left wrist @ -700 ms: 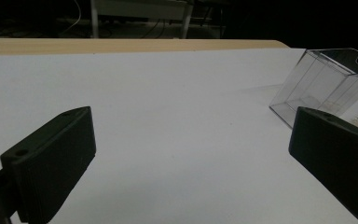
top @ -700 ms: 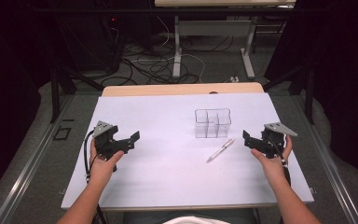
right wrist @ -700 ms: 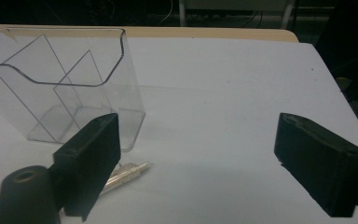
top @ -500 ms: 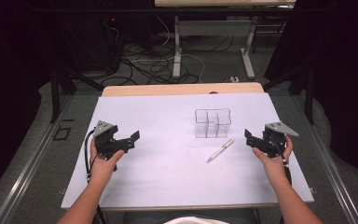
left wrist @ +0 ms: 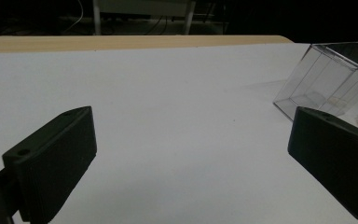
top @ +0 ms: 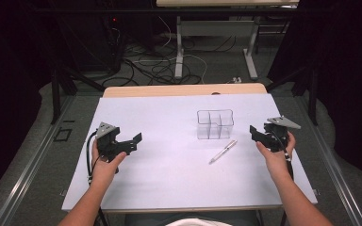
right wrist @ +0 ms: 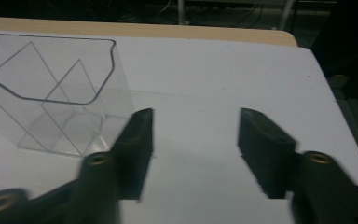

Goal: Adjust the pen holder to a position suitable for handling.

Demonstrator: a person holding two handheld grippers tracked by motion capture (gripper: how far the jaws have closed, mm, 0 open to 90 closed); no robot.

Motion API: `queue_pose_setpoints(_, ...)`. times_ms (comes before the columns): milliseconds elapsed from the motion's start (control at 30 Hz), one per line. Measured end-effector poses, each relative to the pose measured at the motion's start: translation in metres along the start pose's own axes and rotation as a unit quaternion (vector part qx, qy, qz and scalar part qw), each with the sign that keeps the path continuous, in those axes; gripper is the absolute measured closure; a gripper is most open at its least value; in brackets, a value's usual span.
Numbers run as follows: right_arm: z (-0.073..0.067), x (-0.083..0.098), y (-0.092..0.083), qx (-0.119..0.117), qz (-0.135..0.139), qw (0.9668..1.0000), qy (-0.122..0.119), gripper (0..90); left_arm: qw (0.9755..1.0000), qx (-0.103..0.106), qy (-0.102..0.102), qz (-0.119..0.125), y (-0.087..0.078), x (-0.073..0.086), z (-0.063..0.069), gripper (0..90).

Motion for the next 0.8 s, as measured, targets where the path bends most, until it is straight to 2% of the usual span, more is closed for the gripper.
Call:
queue_pose_setpoints(33,-0.003,-0.001,0.003,-0.014,-0.002,0.9999,0.004,58.1,1.0,0.001,-0.002,0.002,0.0,0.0,0.001,1.0)
queue_pose_setpoints(67,-0.003,-0.001,0.003,-0.014,-0.002,0.9999,0.004,58.1,1.0,0.001,-0.002,0.002,0.0,0.0,0.001,1.1)
queue_pose_setpoints(100,-0.006,-0.003,0.01,-0.018,-0.014,0.9997,-0.002,67.0,1.0,0.0,0.002,0.0,0.0,0.0,0.001,1.1)
queue_pose_setpoints(267,-0.013,-0.01,0.027,-0.014,-0.037,0.9989,-0.025,81.6,1.0,0.0,-0.002,0.002,0.0,0.0,0.001,1.2)
queue_pose_setpoints(333,-0.016,-0.015,0.032,-0.015,-0.042,0.9987,-0.023,86.3,1.0,0.001,-0.002,0.002,-0.001,0.0,0.001,1.4)
queue_pose_setpoints(433,-0.019,-0.022,0.039,-0.013,-0.049,0.9984,-0.026,89.9,1.0,0.0,-0.002,0.002,0.0,0.0,0.001,1.6)
queue_pose_setpoints(800,-0.03,-0.033,0.065,-0.009,-0.08,0.9963,-0.03,90.0,1.0,0.0,-0.002,-0.001,0.0,0.0,0.0,1.7)
Point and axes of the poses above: each handheld gripper's, and its own axes: y roughly forward along the jaws, x roughly out of its underside, z roughly to its right, the point moved 8 cm from there along y, roughly forward along the jaws, and after that the axes turned 8 degrees about -x, right-handed, at the moved point
